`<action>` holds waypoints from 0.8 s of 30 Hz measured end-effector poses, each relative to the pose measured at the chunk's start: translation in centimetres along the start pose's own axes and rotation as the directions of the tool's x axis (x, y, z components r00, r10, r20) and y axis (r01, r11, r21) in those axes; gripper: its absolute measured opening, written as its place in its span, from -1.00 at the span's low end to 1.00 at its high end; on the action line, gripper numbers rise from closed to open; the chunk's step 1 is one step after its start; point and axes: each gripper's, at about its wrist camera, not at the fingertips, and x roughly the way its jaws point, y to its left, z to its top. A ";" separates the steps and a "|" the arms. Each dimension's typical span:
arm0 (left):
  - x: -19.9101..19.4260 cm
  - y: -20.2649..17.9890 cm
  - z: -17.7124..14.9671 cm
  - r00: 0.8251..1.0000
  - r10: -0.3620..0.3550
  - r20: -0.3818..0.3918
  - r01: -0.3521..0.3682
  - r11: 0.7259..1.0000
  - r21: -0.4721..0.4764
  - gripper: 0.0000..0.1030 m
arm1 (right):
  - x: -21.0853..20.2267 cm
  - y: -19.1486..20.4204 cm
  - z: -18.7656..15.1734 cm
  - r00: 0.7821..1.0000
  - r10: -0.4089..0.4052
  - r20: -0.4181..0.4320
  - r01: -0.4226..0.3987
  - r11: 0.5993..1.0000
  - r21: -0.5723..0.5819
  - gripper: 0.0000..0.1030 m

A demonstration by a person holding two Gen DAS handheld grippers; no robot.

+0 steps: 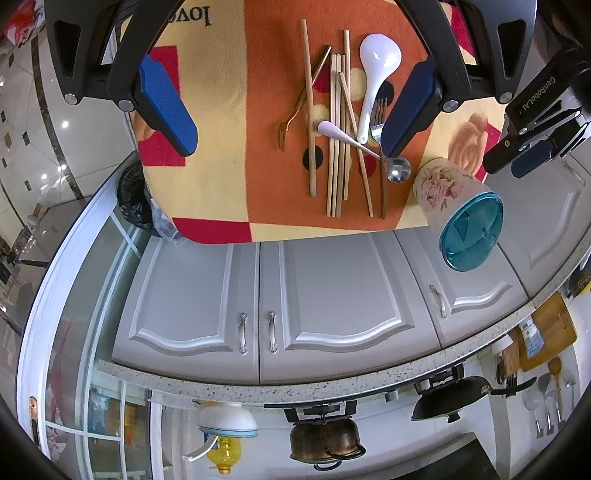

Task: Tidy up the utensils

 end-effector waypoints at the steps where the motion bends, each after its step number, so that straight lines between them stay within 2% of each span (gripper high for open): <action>1: 0.1 0.0 0.0 1.000 0.000 0.001 0.000 1.000 -0.001 0.01 | 0.1 0.0 0.0 1.000 0.000 -0.002 0.000 1.000 0.000 0.93; 24: 1.5 0.6 0.1 1.000 -0.012 -0.016 0.012 1.000 -0.025 0.01 | 1.6 -0.4 -0.4 0.999 0.006 -0.044 -0.006 1.000 0.006 0.93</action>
